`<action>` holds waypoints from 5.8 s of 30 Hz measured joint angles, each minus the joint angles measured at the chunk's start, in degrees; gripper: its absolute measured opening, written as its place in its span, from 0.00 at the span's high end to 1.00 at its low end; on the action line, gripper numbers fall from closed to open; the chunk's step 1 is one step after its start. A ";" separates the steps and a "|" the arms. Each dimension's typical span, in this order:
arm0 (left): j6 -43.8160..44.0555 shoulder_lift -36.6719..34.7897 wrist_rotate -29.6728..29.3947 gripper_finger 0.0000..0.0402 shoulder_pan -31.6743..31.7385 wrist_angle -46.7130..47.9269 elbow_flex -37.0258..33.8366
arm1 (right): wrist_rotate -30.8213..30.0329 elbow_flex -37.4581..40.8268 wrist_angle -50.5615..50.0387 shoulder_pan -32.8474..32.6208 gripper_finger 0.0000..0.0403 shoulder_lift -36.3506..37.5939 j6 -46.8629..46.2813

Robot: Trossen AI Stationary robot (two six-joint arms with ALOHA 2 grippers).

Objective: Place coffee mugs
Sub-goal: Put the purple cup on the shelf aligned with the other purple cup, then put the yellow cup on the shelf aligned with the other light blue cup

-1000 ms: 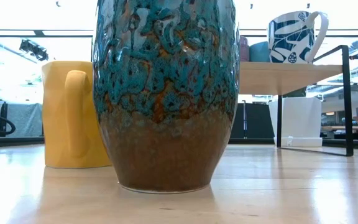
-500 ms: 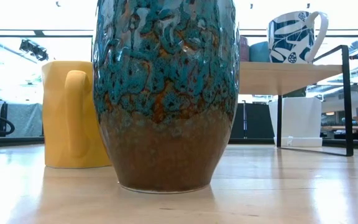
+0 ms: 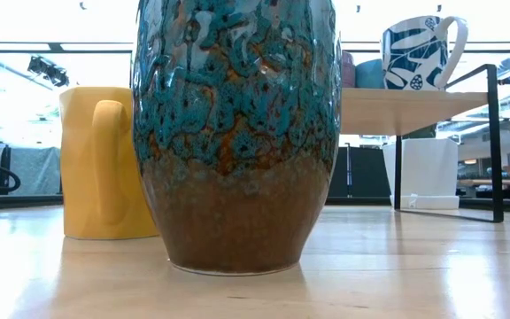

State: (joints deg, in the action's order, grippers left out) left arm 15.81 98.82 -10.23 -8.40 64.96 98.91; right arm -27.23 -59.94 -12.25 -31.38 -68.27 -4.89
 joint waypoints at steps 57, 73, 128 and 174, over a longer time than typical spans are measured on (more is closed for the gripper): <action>-9.17 4.35 7.75 0.59 -1.28 -23.14 0.07 | 0.35 0.02 -0.28 -0.48 0.72 0.00 0.11; -8.52 3.36 5.74 0.59 -1.34 -18.05 0.02 | 0.34 0.07 -0.46 -0.48 0.72 0.00 0.42; -12.31 8.29 -3.11 0.59 1.44 -31.55 0.02 | 0.37 0.04 -0.39 -0.48 0.72 -0.02 0.35; 21.57 9.40 -1.61 0.59 -21.49 3.25 -0.02 | 0.35 0.02 0.33 -0.55 0.72 -0.02 2.37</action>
State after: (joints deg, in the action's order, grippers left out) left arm 37.38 108.22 -11.84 -29.89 68.21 98.89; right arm -26.87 -59.92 -11.92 -31.92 -68.29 -2.52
